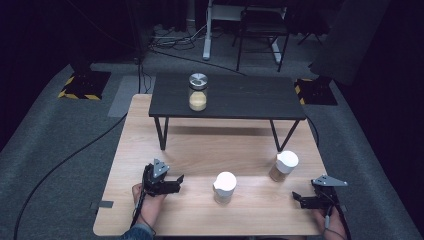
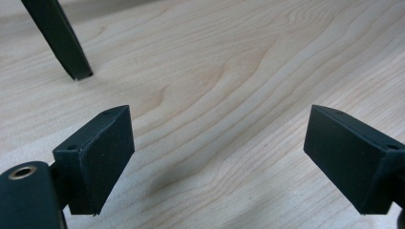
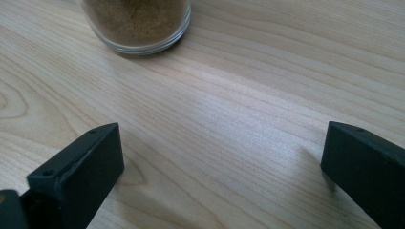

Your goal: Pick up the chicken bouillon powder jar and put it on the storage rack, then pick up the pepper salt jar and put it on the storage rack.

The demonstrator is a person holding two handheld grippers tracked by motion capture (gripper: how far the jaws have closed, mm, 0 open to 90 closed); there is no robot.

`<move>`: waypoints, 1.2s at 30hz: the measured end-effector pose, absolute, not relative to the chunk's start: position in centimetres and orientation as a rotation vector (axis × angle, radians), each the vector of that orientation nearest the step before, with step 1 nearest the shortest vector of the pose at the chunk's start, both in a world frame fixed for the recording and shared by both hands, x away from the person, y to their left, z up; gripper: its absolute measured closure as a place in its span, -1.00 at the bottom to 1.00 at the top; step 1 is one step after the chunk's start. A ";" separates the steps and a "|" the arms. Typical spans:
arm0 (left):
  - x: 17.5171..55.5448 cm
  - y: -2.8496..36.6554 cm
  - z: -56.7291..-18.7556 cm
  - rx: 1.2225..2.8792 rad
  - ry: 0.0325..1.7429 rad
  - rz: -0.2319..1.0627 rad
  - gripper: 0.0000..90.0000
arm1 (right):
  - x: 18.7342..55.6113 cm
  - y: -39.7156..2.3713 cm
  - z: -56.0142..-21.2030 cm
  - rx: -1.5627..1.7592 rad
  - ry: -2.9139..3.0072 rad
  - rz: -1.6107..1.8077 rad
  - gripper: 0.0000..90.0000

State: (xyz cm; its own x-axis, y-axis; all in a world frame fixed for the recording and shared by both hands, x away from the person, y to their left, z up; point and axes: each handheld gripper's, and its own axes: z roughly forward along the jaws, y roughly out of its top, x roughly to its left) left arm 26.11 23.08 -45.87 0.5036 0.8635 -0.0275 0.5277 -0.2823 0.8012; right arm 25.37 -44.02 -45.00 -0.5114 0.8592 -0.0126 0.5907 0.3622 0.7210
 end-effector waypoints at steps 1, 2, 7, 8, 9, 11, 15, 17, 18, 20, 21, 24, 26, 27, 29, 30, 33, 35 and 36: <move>26.2 23.0 -46.0 1.962 1.143 0.538 -0.78 | 25.4 -44.0 -45.0 1.266 2.241 0.945 -0.99; 26.3 22.9 -45.8 1.978 1.149 0.532 -0.77 | 25.4 -44.0 -45.0 1.266 2.241 0.945 -0.99; 26.9 22.4 -45.4 2.020 1.175 0.508 -0.77 | 25.4 -44.0 -45.0 1.266 2.241 0.945 -0.99; 27.3 22.3 -45.3 2.037 1.187 0.494 -0.79 | 25.4 -44.0 -45.0 1.266 2.241 0.945 -0.99; 27.5 22.1 -45.1 2.052 1.197 0.483 -0.80 | 25.4 -44.0 -45.0 1.266 2.241 0.945 -0.99; 27.8 21.7 -44.9 2.080 1.208 0.474 -0.81 | 25.4 -44.0 -45.0 1.266 2.241 0.945 -0.99; 27.7 21.2 -44.9 2.089 1.215 0.488 -0.85 | 25.4 -44.0 -45.0 1.266 2.241 0.945 -0.99; 27.8 21.2 -44.9 2.091 1.223 0.488 -0.89 | 25.4 -44.0 -45.0 1.266 2.241 0.945 -0.99; 27.8 21.2 -44.8 2.093 1.225 0.488 -0.90 | 25.4 -44.0 -45.0 1.266 2.241 0.945 -0.99; 27.8 21.1 -44.8 2.094 1.227 0.490 -0.92 | 25.4 -44.0 -45.0 1.266 2.241 0.945 -0.99; 27.8 21.1 -44.8 2.094 1.227 0.490 -0.92 | 25.4 -44.0 -45.0 1.266 2.241 0.945 -0.99; 27.8 21.1 -44.8 2.095 1.227 0.491 -0.92 | 25.4 -44.0 -45.0 1.266 2.241 0.945 -0.99; 27.8 21.1 -44.8 2.094 1.227 0.491 -0.92 | 25.5 -44.2 -45.0 1.257 2.249 0.948 -0.99; 27.8 21.1 -44.8 2.094 1.227 0.491 -0.92 | 25.5 -44.2 -45.0 1.255 2.251 0.949 -0.99; 27.8 21.1 -44.8 2.094 1.227 0.491 -0.92 | 25.5 -44.2 -45.0 1.253 2.253 0.950 -0.99; 27.8 21.1 -44.8 2.094 1.227 0.491 -0.92 | 25.6 -44.2 -45.0 1.252 2.254 0.949 -0.99; 27.8 21.1 -44.8 2.094 1.227 0.491 -0.92 | 25.7 -44.2 -45.0 1.253 2.255 0.949 -0.99; 27.8 21.1 -44.8 2.094 1.227 0.491 -0.92 | 25.7 -44.3 -45.0 1.254 2.256 0.951 -0.98; 27.8 21.1 -44.8 2.094 1.227 0.491 -0.92 | 25.7 -44.3 -45.0 1.254 2.256 0.951 -0.98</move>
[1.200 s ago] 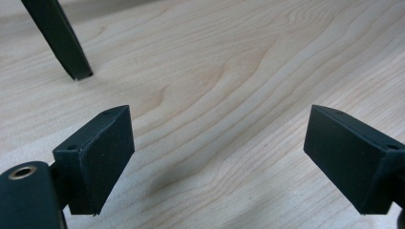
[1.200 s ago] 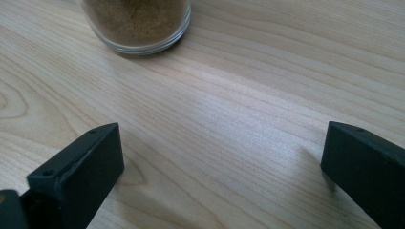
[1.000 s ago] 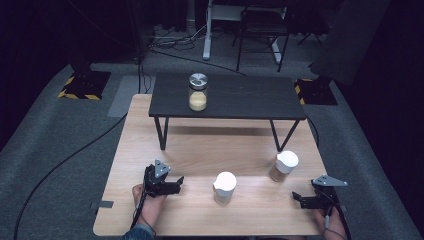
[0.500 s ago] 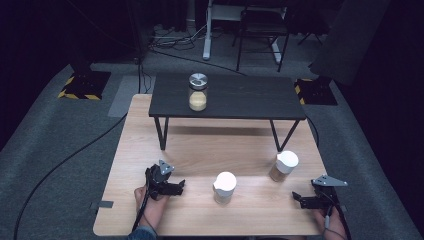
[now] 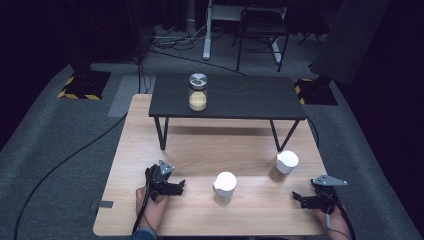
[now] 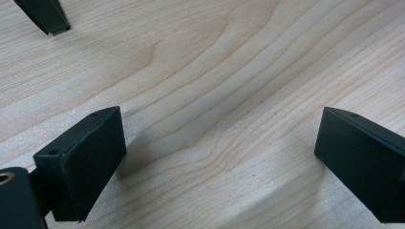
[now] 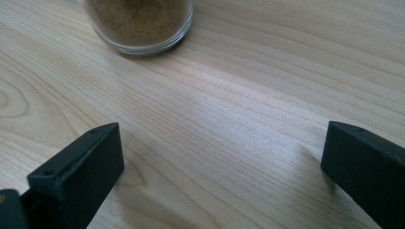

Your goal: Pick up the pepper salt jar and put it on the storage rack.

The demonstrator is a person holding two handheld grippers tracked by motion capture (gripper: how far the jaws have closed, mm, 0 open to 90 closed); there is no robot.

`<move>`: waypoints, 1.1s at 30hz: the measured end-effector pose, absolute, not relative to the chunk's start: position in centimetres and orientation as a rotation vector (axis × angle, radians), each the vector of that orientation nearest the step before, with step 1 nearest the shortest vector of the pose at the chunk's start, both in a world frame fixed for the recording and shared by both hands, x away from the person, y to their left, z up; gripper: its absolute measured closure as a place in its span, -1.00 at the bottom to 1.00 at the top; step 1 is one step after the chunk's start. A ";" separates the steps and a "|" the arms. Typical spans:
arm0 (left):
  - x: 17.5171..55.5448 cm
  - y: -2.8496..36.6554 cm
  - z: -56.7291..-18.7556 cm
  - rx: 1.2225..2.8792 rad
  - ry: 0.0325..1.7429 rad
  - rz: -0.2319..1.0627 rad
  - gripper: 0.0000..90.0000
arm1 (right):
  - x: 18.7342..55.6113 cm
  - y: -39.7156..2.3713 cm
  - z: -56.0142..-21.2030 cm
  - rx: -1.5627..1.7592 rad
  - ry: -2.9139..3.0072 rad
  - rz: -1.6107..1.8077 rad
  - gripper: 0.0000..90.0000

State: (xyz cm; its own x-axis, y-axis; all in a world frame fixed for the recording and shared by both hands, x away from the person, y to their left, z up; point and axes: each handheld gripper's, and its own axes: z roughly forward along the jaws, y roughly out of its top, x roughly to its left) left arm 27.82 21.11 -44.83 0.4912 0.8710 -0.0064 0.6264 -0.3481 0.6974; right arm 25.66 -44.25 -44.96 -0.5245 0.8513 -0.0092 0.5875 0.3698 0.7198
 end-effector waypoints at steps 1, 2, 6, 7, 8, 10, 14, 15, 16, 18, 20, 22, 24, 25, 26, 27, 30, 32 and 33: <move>27.8 21.1 -44.8 2.095 1.227 0.490 -0.92 | 25.7 -44.3 -45.0 1.255 2.256 0.954 -0.97; 27.8 21.1 -44.8 2.094 1.227 0.491 -0.92 | 25.7 -44.3 -45.0 1.256 2.254 0.955 -0.97; 27.8 21.1 -44.8 2.095 1.230 0.490 -0.93 | 25.6 -44.1 -45.0 1.263 2.245 0.953 -0.95; 27.8 21.1 -44.8 2.093 1.235 0.490 -0.94 | 25.5 -44.1 -45.0 1.266 2.243 0.956 -0.95; 27.8 21.0 -44.8 2.092 1.243 0.491 -0.94 | 25.5 -44.1 -45.0 1.268 2.240 0.956 -0.93; 27.8 21.0 -44.8 2.090 1.246 0.491 -0.95 | 25.3 -44.2 -45.1 1.264 2.231 0.968 -0.90; 27.8 21.0 -44.8 2.092 1.245 0.491 -0.95 | 24.4 -44.4 -45.3 1.234 2.188 1.027 -0.91; 27.8 21.0 -44.8 2.091 1.246 0.491 -0.95 | 24.2 -44.4 -45.2 1.218 2.177 1.039 -0.91; 27.9 21.0 -44.8 2.093 1.244 0.491 -0.95 | 23.9 -44.4 -45.2 1.206 2.167 1.047 -0.91; 27.8 21.0 -44.8 2.090 1.246 0.491 -0.95 | 23.5 -44.5 -45.1 1.188 2.146 1.072 -0.91; 27.8 21.0 -44.8 2.090 1.246 0.491 -0.95 | 23.1 -44.6 -45.0 1.176 2.124 1.096 -0.92; 27.8 21.0 -44.8 2.091 1.245 0.491 -0.95 | 22.6 -44.7 -45.0 1.160 2.101 1.120 -0.92; 27.8 21.0 -44.8 2.090 1.245 0.491 -0.95 | 22.0 -44.7 -44.9 1.141 2.074 1.140 -0.92; 27.8 21.0 -44.8 2.092 1.244 0.491 -0.95 | 21.7 -44.8 -44.8 1.133 2.060 1.153 -0.92; 27.8 21.0 -44.8 2.092 1.244 0.491 -0.95 | 21.5 -44.8 -44.8 1.128 2.043 1.173 -0.92; 27.8 21.0 -44.8 2.092 1.244 0.491 -0.95 | 21.3 -44.9 -44.7 1.125 2.033 1.182 -0.92; 27.9 21.0 -44.8 2.092 1.244 0.491 -0.95 | 20.6 -45.0 -44.2 1.101 1.995 1.220 -0.92; 27.9 21.0 -44.8 2.094 1.243 0.491 -0.95 | 20.5 -45.0 -43.8 1.102 1.993 1.219 -0.92; 27.9 21.0 -44.8 2.093 1.244 0.491 -0.95 | 20.4 -45.0 -43.6 1.105 1.992 1.220 -0.92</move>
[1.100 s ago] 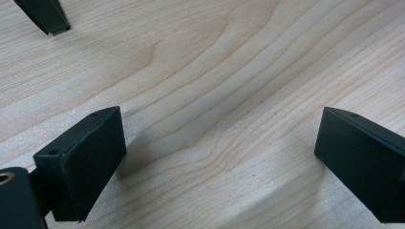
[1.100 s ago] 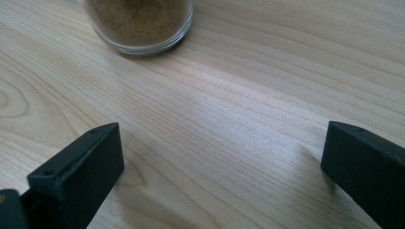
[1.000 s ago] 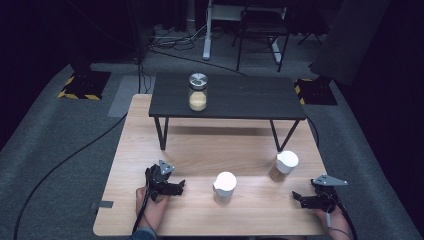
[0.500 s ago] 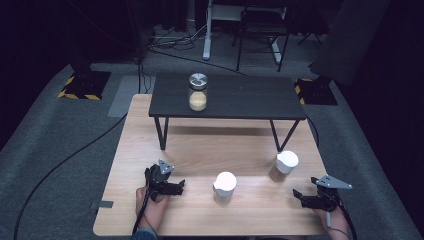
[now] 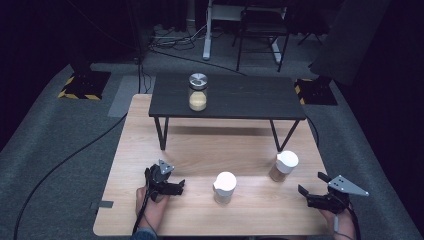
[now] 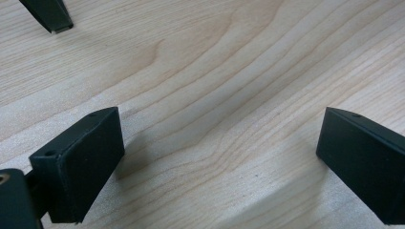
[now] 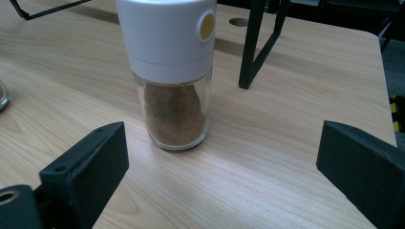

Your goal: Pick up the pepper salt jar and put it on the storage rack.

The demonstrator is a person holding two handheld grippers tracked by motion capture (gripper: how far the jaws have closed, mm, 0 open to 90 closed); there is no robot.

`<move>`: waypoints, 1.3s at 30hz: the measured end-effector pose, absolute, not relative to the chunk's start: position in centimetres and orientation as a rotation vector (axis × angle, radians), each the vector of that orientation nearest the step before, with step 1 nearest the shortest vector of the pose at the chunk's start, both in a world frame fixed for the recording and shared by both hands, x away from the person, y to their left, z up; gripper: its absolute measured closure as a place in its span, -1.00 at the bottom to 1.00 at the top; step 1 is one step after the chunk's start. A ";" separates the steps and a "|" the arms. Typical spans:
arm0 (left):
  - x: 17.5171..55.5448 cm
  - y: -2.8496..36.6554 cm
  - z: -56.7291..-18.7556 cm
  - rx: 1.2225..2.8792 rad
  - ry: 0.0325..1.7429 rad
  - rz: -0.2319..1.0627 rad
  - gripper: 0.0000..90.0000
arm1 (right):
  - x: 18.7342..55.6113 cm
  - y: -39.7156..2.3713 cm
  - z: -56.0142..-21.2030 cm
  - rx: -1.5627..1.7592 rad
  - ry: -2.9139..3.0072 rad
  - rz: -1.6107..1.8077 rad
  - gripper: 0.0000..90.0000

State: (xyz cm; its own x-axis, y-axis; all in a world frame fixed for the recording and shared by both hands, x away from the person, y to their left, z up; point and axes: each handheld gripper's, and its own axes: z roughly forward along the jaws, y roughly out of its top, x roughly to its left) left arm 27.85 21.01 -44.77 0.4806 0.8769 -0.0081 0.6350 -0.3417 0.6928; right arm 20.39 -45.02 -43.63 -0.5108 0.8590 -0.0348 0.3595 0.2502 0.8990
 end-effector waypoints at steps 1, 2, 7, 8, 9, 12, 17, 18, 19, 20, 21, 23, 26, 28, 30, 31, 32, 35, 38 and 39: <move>27.8 21.0 -44.8 2.092 1.244 0.491 -0.95 | 20.3 -45.0 -43.5 1.107 1.991 1.225 -0.92; 27.9 21.0 -44.8 2.093 1.243 0.491 -0.95 | 20.3 -45.0 -43.3 1.110 1.990 1.228 -0.92; 28.0 20.9 -44.8 2.090 1.256 0.492 -0.97 | 19.9 -44.6 -42.6 1.100 1.988 1.241 -0.92; 28.0 20.9 -44.7 2.092 1.255 0.493 -0.98 | 19.9 -44.4 -42.5 1.104 1.987 1.245 -0.92; 28.0 20.9 -44.7 2.092 1.256 0.494 -0.98 | 19.9 -44.3 -42.2 1.113 1.988 1.243 -0.92; 28.0 20.9 -44.8 2.091 1.255 0.494 -0.98 | 19.9 -43.8 -41.7 1.106 1.989 1.249 -0.92; 28.1 20.8 -44.8 2.089 1.257 0.496 -0.99 | 20.2 -42.9 -40.8 1.091 1.999 1.263 -0.92; 28.1 20.8 -44.8 2.089 1.259 0.495 -0.99 | 20.3 -42.7 -40.6 1.085 2.003 1.263 -0.92; 28.1 20.8 -44.8 2.089 1.260 0.495 -0.99 | 20.3 -42.4 -40.5 1.080 2.007 1.265 -0.92; 28.1 20.8 -44.8 2.088 1.260 0.494 -0.99 | 20.4 -42.2 -40.3 1.070 2.012 1.266 -0.92; 28.1 20.8 -44.8 2.090 1.259 0.494 -0.99 | 20.5 -42.0 -40.2 1.062 2.019 1.271 -0.92; 28.1 20.8 -44.8 2.090 1.260 0.495 -0.99 | 20.6 -41.5 -40.0 1.047 2.029 1.280 -0.92; 28.1 20.8 -44.8 2.089 1.260 0.495 -0.99 | 20.9 -40.7 -39.7 1.017 2.045 1.294 -0.92; 28.1 20.8 -44.8 2.090 1.260 0.494 -0.99 | 21.0 -40.2 -39.5 0.998 2.053 1.302 -0.92; 28.1 20.8 -44.8 2.089 1.260 0.495 -0.99 | 21.2 -39.7 -39.4 0.988 2.060 1.311 -0.92; 28.1 20.8 -44.8 2.090 1.260 0.494 -0.99 | 21.2 -39.6 -39.4 0.984 2.061 1.316 -0.92; 28.1 20.8 -44.8 2.089 1.260 0.494 -0.99 | 21.2 -39.3 -39.4 0.976 2.063 1.322 -0.92; 28.1 20.8 -44.8 2.090 1.259 0.495 -0.99 | 21.4 -38.7 -39.4 0.959 2.080 1.337 -0.92; 28.1 20.8 -44.8 2.089 1.260 0.494 -0.99 | 21.5 -38.0 -39.5 0.939 2.096 1.344 -0.92; 28.1 20.8 -44.8 2.090 1.260 0.494 -0.99 | 21.5 -37.8 -39.6 0.931 2.099 1.351 -0.92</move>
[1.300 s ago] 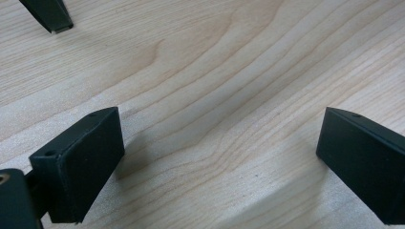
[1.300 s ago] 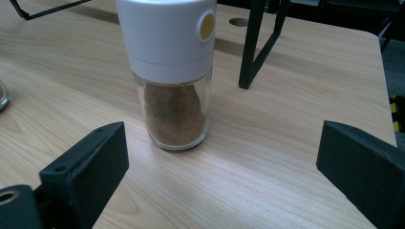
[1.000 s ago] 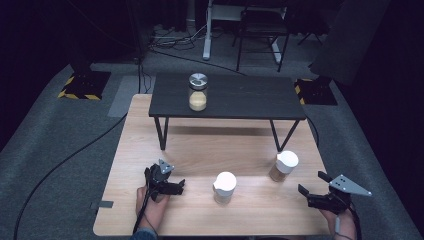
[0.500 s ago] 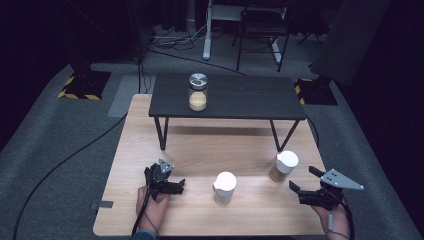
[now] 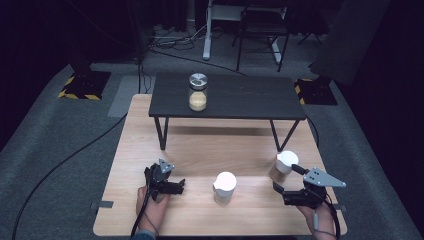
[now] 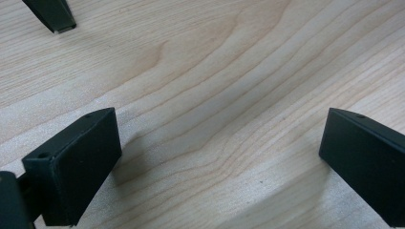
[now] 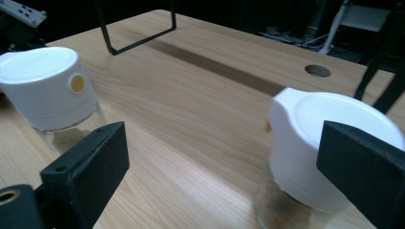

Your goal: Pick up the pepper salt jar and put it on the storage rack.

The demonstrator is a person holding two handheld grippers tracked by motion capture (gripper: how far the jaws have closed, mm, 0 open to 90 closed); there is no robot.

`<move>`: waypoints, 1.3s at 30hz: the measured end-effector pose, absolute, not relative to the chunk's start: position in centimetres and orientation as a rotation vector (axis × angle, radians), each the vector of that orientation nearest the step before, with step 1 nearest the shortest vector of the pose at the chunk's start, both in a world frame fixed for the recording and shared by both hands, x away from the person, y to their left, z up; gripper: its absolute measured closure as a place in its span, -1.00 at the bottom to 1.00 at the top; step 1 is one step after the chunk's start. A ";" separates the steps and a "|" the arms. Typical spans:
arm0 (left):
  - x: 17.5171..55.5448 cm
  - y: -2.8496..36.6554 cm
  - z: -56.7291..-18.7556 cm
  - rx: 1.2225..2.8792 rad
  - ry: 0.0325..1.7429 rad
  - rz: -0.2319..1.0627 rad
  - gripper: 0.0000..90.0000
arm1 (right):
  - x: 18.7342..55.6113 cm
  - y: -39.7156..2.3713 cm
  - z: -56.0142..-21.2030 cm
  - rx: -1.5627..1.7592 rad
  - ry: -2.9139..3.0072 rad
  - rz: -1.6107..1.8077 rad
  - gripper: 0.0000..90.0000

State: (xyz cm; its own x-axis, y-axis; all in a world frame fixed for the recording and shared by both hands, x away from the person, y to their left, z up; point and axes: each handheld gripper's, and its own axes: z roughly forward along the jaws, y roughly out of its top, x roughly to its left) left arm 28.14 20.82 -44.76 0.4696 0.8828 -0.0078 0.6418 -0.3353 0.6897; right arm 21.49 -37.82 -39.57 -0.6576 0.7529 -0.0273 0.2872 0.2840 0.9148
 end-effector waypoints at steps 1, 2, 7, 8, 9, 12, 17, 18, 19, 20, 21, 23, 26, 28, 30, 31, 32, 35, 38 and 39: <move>28.1 20.8 -44.8 2.090 1.260 0.494 -0.99 | 21.5 -37.6 -39.7 0.922 2.099 1.359 -0.92; 28.1 20.8 -44.8 2.090 1.260 0.494 -0.99 | 21.5 -37.4 -39.7 0.915 2.103 1.363 -0.92; 28.1 20.8 -44.8 2.090 1.259 0.495 -0.99 | 21.5 -36.3 -40.0 0.887 2.116 1.385 -0.92; 28.1 20.8 -44.8 2.089 1.260 0.495 -0.99 | 21.6 -36.1 -40.1 0.882 2.118 1.390 -0.92; 28.1 20.8 -44.8 2.089 1.260 0.495 -0.99 | 21.5 -35.9 -40.2 0.879 2.120 1.396 -0.92; 28.1 20.8 -44.8 2.090 1.260 0.495 -0.99 | 21.5 -35.3 -40.3 0.860 2.123 1.416 -0.92; 28.1 20.8 -44.8 2.090 1.260 0.495 -0.99 | 21.5 -34.3 -40.3 0.827 2.132 1.443 -0.92; 28.1 20.8 -44.8 2.090 1.260 0.495 -0.99 | 21.5 -34.0 -40.3 0.823 2.137 1.447 -0.92; 28.1 20.8 -44.8 2.089 1.260 0.495 -0.99 | 21.5 -33.8 -40.3 0.817 2.143 1.449 -0.92; 28.1 20.8 -44.8 2.090 1.260 0.495 -0.99 | 21.6 -33.6 -40.3 0.815 2.149 1.454 -0.93; 28.1 20.8 -44.8 2.090 1.260 0.495 -0.99 | 21.6 -33.4 -40.3 0.811 2.153 1.459 -0.93; 28.1 20.8 -44.8 2.090 1.260 0.495 -0.99 | 21.6 -33.0 -40.4 0.802 2.154 1.468 -0.93; 28.1 20.8 -44.8 2.090 1.260 0.495 -0.99 | 21.7 -32.5 -40.6 0.790 2.160 1.479 -0.93; 28.1 20.8 -44.8 2.090 1.260 0.495 -0.99 | 21.8 -32.1 -40.7 0.782 2.166 1.487 -0.93; 28.1 20.8 -44.8 2.090 1.260 0.495 -0.99 | 21.9 -31.7 -40.7 0.774 2.174 1.495 -0.93; 28.1 20.8 -44.8 2.090 1.260 0.495 -0.99 | 21.9 -31.6 -40.7 0.768 2.175 1.495 -0.93; 28.1 20.8 -44.8 2.090 1.260 0.495 -0.99 | 21.9 -31.4 -40.7 0.764 2.175 1.499 -0.93; 28.1 20.8 -44.8 2.090 1.260 0.495 -0.99 | 21.9 -30.9 -40.9 0.755 2.177 1.510 -0.93; 28.1 20.8 -44.8 2.090 1.260 0.495 -0.99 | 22.0 -30.3 -41.1 0.748 2.182 1.519 -0.93; 28.1 20.8 -44.8 2.090 1.260 0.495 -0.99 | 22.0 -30.1 -41.2 0.744 2.185 1.523 -0.93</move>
State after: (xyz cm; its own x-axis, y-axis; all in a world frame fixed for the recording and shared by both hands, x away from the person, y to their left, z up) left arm 28.14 20.81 -44.76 0.4694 0.8829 -0.0077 0.6419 -0.3353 0.6896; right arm 22.00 -30.12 -41.17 -0.7901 0.6130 -0.0043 0.2081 0.2748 0.9387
